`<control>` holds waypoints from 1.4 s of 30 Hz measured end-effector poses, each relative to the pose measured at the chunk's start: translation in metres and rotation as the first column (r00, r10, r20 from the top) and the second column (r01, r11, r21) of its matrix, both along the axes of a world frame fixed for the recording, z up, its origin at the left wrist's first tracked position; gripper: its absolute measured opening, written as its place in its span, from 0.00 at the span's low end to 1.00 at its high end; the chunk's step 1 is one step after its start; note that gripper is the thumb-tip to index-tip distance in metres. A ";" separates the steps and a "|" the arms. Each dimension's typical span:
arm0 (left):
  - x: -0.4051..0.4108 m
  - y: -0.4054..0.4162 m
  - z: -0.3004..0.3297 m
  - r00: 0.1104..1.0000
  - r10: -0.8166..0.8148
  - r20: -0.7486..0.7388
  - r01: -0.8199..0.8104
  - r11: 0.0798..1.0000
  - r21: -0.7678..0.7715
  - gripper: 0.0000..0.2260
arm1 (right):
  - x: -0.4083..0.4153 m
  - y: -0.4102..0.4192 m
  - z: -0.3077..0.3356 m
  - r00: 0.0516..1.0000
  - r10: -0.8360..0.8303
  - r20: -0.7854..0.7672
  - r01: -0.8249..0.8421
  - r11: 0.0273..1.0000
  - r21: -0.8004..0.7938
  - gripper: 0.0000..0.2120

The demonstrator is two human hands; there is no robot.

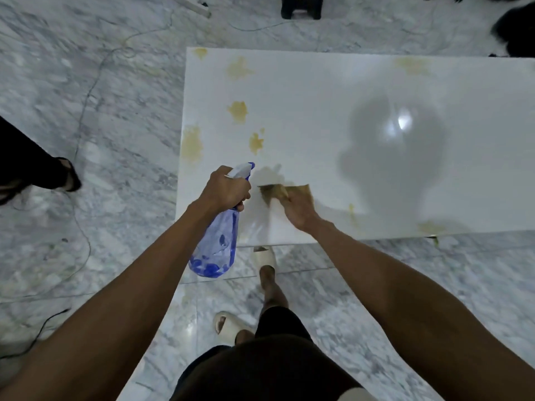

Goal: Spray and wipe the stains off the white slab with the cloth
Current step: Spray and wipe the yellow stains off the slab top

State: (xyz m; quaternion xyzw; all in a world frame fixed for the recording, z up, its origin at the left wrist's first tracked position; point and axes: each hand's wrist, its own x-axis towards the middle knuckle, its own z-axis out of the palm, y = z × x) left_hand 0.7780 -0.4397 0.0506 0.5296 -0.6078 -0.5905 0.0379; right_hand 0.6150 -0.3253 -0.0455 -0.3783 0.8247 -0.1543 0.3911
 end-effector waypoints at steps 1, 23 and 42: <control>-0.003 -0.003 0.004 1.000 -0.004 -0.018 0.003 1.000 -0.010 0.18 | -0.010 -0.009 0.012 0.981 -0.152 0.121 0.162 0.984 -0.077 0.21; -0.116 -0.175 0.019 0.993 0.119 0.022 -0.118 0.993 -0.011 0.03 | -0.118 -0.239 0.028 0.140 -0.241 0.960 0.729 0.681 0.065 0.28; -0.119 -0.265 -0.024 0.948 0.317 0.035 -0.312 0.945 -0.100 0.11 | -0.183 -0.418 0.001 0.921 0.213 -0.326 -0.259 0.961 -0.102 0.23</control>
